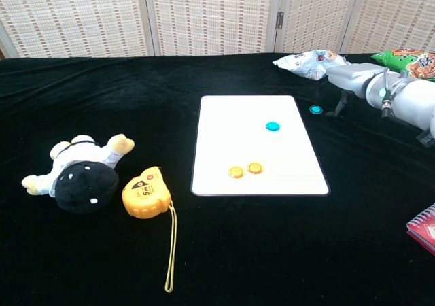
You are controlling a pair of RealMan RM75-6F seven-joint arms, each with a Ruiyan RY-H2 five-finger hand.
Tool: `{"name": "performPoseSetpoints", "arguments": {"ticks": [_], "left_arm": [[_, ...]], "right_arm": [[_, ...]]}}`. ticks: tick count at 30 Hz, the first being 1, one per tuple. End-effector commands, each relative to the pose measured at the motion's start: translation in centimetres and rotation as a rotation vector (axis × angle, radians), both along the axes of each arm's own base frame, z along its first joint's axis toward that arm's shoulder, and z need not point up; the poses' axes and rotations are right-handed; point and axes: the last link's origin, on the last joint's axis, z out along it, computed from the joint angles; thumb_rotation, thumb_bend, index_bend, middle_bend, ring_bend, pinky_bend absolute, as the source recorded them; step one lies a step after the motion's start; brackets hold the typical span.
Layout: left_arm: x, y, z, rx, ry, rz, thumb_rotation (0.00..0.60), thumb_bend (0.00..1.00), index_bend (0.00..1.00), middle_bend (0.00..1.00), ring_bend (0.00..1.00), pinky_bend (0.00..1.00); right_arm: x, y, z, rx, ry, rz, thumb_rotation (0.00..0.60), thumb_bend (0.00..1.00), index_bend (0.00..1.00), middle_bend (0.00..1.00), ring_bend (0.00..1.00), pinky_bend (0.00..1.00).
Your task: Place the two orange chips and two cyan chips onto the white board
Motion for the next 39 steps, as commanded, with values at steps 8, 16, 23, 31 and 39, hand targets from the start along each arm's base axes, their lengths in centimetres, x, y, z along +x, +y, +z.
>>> {"name": "performPoseSetpoints", "arguments": {"ticks": [8,16,23,31,39], "left_arm": [[-0.3,-0.2,-0.1,-0.008,0.001,0.017,0.600,0.17,0.00,0.05,0.07,0.00],[-0.4,-0.3,-0.2,-0.009,0.003,0.023,0.600,0.17,0.00,0.05,0.07,0.00],[-0.5,-0.3,-0.2,-0.009,0.004,0.026,0.600,0.17,0.00,0.05,0.07,0.00],[-0.6,-0.3,-0.3,-0.008,0.002,0.028,0.600,0.17,0.00,0.05,0.07,0.00],[-0.7,-0.2,-0.3,-0.003,-0.004,0.022,0.600,0.17,0.00,0.05,0.06,0.00]], "right_arm": [[0.9,-1.1,-1.2,0.010,0.028,-0.005,0.600,0.30,0.35,0.12,0.02,0.00],[1.0,-1.6,-1.6,0.018,0.044,-0.015,0.600,0.30,0.36,0.12,0.03,0.00],[1.2,-1.7,-2.0,0.018,0.046,-0.010,0.600,0.30,0.40,0.14,0.03,0.00],[1.0,-1.7,-2.0,0.012,0.059,-0.010,0.600,0.30,0.47,0.17,0.05,0.00],[0.9,-0.7,-0.7,0.002,0.035,0.059,0.600,0.31,0.48,0.18,0.05,0.00]]}}
